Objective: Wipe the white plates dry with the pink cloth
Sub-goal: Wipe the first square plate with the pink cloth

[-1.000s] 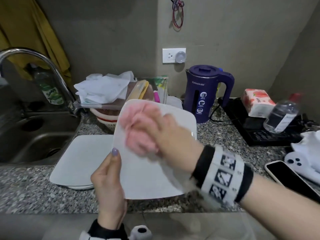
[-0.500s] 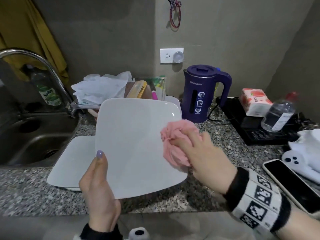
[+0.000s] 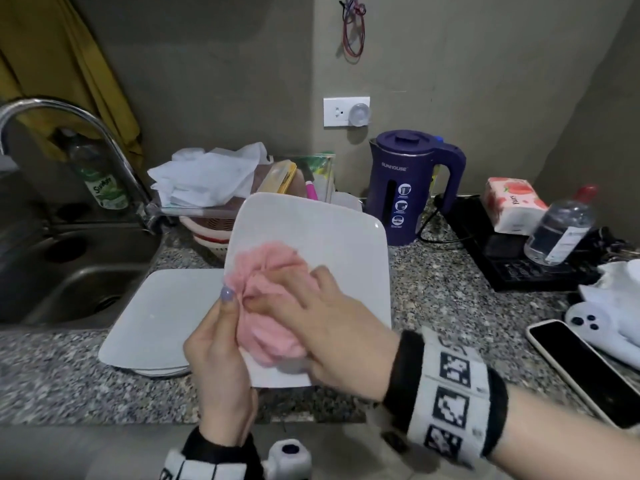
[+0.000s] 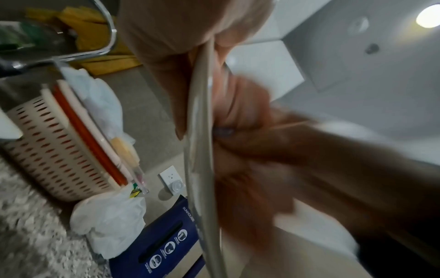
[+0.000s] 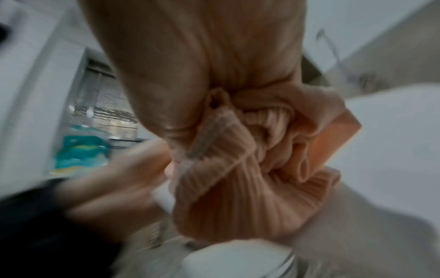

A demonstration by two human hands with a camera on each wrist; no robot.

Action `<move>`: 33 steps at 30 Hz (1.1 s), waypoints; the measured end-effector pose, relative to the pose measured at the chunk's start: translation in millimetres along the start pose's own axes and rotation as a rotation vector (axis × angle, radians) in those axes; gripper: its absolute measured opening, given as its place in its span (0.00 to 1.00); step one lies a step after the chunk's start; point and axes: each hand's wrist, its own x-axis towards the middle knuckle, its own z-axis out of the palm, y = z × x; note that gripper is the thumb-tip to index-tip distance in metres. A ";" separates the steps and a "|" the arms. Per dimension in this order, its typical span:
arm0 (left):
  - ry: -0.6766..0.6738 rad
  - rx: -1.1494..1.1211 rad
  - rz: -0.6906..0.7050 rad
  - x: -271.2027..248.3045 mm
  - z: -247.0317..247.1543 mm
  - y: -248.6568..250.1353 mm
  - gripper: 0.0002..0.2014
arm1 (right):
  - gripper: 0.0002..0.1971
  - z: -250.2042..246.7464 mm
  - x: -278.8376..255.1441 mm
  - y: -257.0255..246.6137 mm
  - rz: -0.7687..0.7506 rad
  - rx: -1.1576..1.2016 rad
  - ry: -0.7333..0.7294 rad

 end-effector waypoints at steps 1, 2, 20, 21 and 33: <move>0.025 -0.005 -0.009 2.0 -2.2 0.6 0.19 | 0.38 11.9 -13.8 -10.9 -0.086 0.056 -0.075; 0.035 -0.018 -0.002 5.6 -5.1 1.1 0.20 | 0.33 19.7 -28.0 -14.6 -0.132 0.082 -0.134; -0.023 0.013 0.067 -1.8 5.7 1.4 0.16 | 0.39 -14.5 -1.8 -15.8 0.057 0.039 -0.002; -0.014 0.003 0.047 -1.6 2.5 0.6 0.14 | 0.40 -19.8 2.4 -4.6 0.100 -0.005 0.001; -0.065 0.004 0.007 -8.2 1.8 11.1 0.21 | 0.32 -27.2 -36.2 97.5 0.656 1.348 0.432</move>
